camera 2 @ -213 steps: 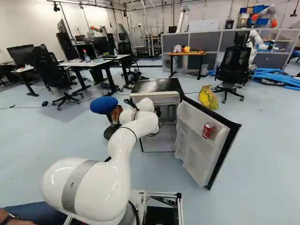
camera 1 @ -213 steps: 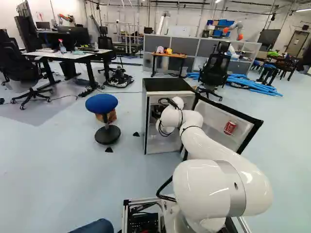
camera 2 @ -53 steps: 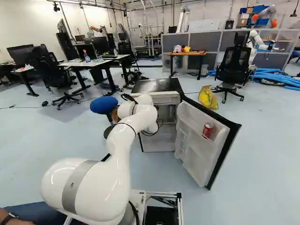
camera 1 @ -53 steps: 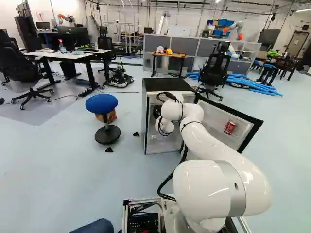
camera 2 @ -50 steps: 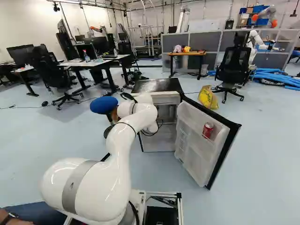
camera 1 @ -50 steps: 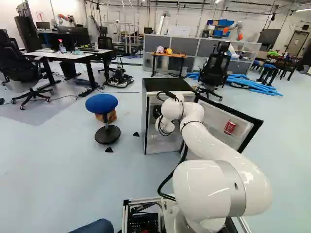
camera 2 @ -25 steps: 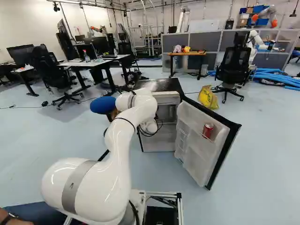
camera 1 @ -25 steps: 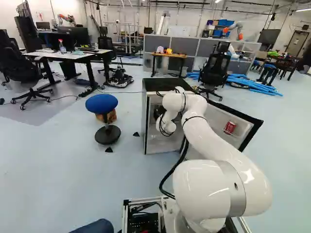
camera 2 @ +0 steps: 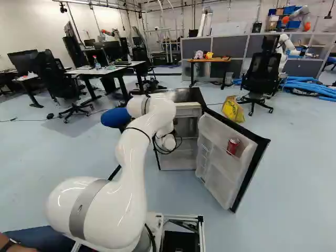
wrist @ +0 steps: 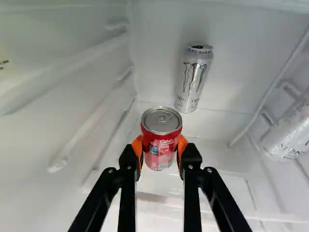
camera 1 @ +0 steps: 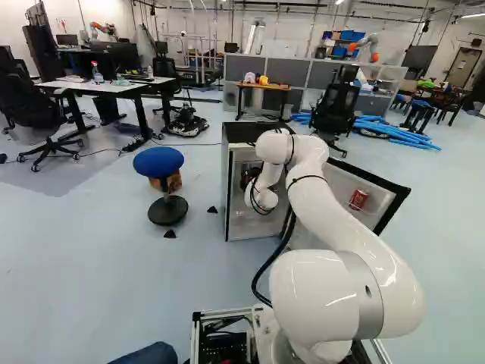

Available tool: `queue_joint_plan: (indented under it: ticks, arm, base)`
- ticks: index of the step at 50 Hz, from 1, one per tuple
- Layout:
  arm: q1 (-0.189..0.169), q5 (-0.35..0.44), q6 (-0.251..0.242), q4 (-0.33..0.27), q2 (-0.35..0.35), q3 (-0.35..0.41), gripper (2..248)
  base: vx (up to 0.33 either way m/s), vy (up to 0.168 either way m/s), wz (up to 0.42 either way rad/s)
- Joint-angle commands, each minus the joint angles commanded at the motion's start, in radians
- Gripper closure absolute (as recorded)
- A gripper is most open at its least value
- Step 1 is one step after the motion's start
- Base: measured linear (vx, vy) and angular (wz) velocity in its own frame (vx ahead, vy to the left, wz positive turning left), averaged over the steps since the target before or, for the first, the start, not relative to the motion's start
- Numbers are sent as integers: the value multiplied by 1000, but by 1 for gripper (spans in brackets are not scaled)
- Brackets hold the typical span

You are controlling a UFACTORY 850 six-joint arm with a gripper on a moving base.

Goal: Grab a drink from the fridge

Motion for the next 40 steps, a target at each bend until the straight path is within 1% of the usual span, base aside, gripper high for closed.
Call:
queue_joint_plan:
  ticks: [9, 40]
  arm:
    - [-3, 0, 0, 0, 48, 76, 157]
    - [-12, 0, 0, 0, 254, 350, 157]
  base:
    - [0, 0, 0]
    - [0, 0, 0]
